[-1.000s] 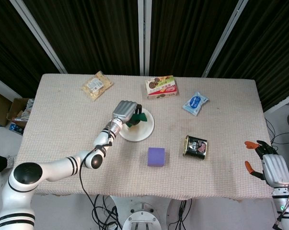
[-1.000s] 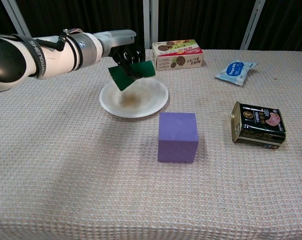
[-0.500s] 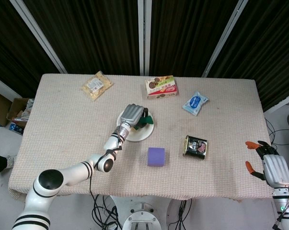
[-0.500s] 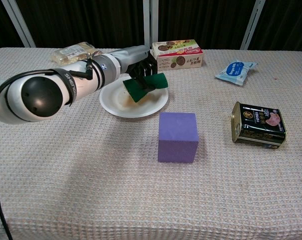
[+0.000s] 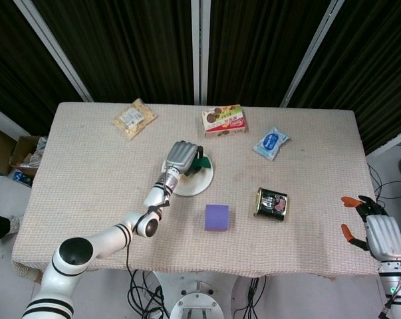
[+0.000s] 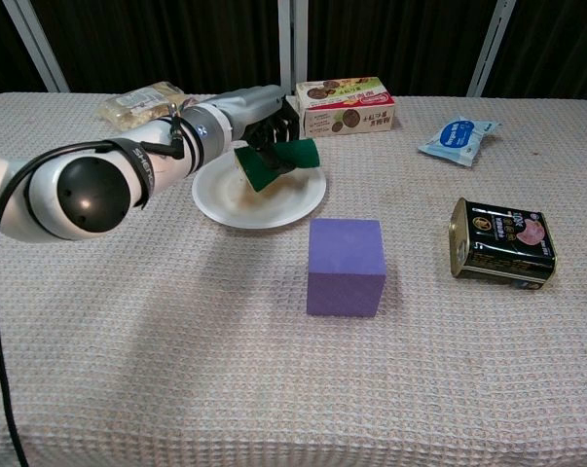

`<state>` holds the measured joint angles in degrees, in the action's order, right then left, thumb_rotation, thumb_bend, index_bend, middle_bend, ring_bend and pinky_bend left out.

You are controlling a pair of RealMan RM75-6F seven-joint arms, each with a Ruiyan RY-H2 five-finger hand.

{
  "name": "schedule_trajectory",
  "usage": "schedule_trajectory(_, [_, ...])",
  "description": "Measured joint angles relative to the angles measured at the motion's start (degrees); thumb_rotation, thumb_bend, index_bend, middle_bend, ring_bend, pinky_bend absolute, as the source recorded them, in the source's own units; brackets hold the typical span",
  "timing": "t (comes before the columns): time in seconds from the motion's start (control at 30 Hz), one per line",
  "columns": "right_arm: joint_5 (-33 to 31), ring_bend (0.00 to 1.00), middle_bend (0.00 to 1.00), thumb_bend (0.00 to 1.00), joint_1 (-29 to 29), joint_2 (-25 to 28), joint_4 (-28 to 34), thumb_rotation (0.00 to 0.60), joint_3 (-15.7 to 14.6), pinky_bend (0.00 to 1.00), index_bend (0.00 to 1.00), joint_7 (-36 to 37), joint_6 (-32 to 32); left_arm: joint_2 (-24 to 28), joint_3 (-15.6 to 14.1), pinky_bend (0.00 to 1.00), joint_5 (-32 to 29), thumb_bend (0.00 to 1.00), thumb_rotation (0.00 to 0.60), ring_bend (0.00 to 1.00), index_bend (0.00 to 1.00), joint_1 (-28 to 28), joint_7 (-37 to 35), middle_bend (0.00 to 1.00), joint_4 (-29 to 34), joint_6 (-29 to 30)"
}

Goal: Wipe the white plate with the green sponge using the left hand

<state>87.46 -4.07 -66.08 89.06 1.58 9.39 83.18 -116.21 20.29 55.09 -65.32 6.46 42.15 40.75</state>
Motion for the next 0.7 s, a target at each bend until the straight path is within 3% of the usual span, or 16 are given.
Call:
schedule_trajectory(0.23, [-0.08, 0.16, 0.3, 0.26, 0.06, -0.07, -0.21, 0.6, -0.01, 0.24, 0.25, 0.18, -0.03, 1.73, 1.0, 0.33, -2.74, 0.36, 0.6, 0.44, 0.55, 1.57, 1.97, 0.58, 6.18, -0.27])
schedule_trajectory(0.7, [-0.21, 0.16, 0.3, 0.26, 0.25, 0.16, 0.29, 0.6, 0.06, 0.24, 0.25, -0.27, 0.2, -2.12, 1.03, 0.33, -3.59, 0.36, 0.6, 0.44, 0.55, 0.85, 3.65, 0.58, -3.57, -2.13])
